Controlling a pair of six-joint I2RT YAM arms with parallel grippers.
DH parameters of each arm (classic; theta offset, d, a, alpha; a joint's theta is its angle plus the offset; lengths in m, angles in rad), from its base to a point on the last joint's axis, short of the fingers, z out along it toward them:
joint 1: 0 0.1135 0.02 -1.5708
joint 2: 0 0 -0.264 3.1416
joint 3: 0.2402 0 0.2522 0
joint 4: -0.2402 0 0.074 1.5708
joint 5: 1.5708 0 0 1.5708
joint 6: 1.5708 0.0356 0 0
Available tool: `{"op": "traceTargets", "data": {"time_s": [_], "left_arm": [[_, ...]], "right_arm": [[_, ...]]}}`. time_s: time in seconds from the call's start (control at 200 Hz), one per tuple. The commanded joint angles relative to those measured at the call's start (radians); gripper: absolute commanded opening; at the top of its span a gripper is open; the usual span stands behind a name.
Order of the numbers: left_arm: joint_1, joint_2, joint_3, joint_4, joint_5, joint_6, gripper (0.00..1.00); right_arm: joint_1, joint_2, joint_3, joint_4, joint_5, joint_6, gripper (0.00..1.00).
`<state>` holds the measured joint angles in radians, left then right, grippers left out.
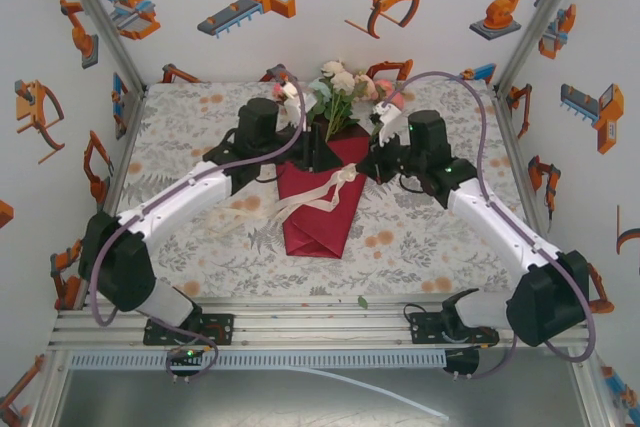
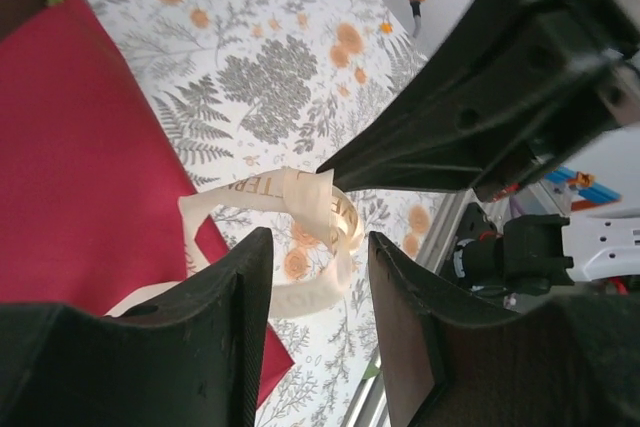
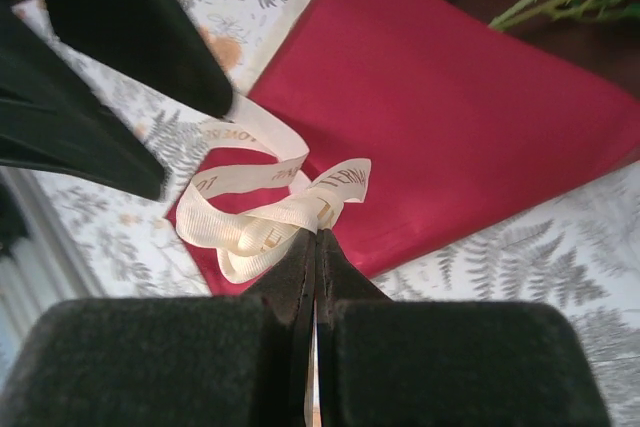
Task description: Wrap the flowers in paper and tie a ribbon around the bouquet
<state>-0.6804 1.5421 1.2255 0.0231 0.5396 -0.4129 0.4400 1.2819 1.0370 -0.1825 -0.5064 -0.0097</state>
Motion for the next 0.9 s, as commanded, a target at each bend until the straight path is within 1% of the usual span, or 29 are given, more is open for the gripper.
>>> {"op": "traceTargets", "data": {"time_s": [0.0,0.05,0.11,0.19,0.23,0.305,0.355,0.406,0.441,0.521,0.586,0.631,0.666,0.731,0.776,0.826,0.896], "left_arm": [[-0.002,0.043,0.054,0.051,0.097,-0.057,0.44],[-0.008,0.063,0.053,0.08,0.138,-0.086,0.45],[-0.012,0.077,0.044,0.107,0.141,-0.112,0.44],[-0.018,0.088,0.027,0.153,0.159,-0.133,0.37],[-0.019,0.089,0.02,0.168,0.163,-0.133,0.29],[-0.018,0.085,0.018,0.147,0.139,-0.123,0.09],[-0.015,0.075,0.022,0.116,0.122,-0.1,0.0],[-0.011,0.058,0.022,0.087,0.1,-0.073,0.0],[-0.007,0.04,0.018,0.076,0.086,-0.058,0.0],[0.009,-0.002,0.007,0.055,0.049,-0.029,0.0],[0.026,-0.028,-0.004,0.042,0.027,-0.02,0.0],[0.035,-0.039,-0.011,0.042,0.023,-0.019,0.0],[0.038,-0.046,-0.017,0.046,0.02,-0.019,0.0],[0.039,-0.046,-0.021,0.049,0.013,-0.02,0.0],[0.039,-0.041,-0.024,0.06,0.013,-0.028,0.0],[0.039,-0.029,-0.026,0.077,0.017,-0.041,0.0],[0.039,-0.011,-0.023,0.094,0.029,-0.058,0.0]], "right_arm": [[0.047,-0.067,-0.015,0.073,0.081,-0.223,0.0],[0.064,-0.091,-0.052,0.132,0.096,-0.248,0.0],[0.073,-0.109,-0.077,0.179,0.094,-0.251,0.0],[0.078,-0.108,-0.08,0.188,0.11,-0.246,0.0],[0.081,-0.101,-0.071,0.171,0.107,-0.246,0.0],[0.086,-0.083,-0.046,0.124,0.083,-0.243,0.0],[0.086,-0.077,-0.037,0.095,0.07,-0.239,0.0],[0.086,-0.076,-0.04,0.068,0.074,-0.242,0.0],[0.086,-0.075,-0.048,0.05,0.101,-0.242,0.0],[0.084,-0.063,-0.056,0.002,0.245,-0.22,0.0],[0.068,-0.045,-0.039,-0.046,0.374,-0.161,0.01],[0.049,-0.029,-0.023,-0.071,0.448,-0.096,0.06],[0.031,-0.017,-0.007,-0.091,0.478,-0.05,0.13],[0.019,-0.003,0.03,-0.155,0.457,-0.011,0.28],[0.02,-0.007,0.053,-0.184,0.412,0.023,0.33],[0.019,-0.023,0.063,-0.186,0.36,0.094,0.35],[0.019,-0.059,0.064,-0.149,0.256,0.227,0.34]]}}
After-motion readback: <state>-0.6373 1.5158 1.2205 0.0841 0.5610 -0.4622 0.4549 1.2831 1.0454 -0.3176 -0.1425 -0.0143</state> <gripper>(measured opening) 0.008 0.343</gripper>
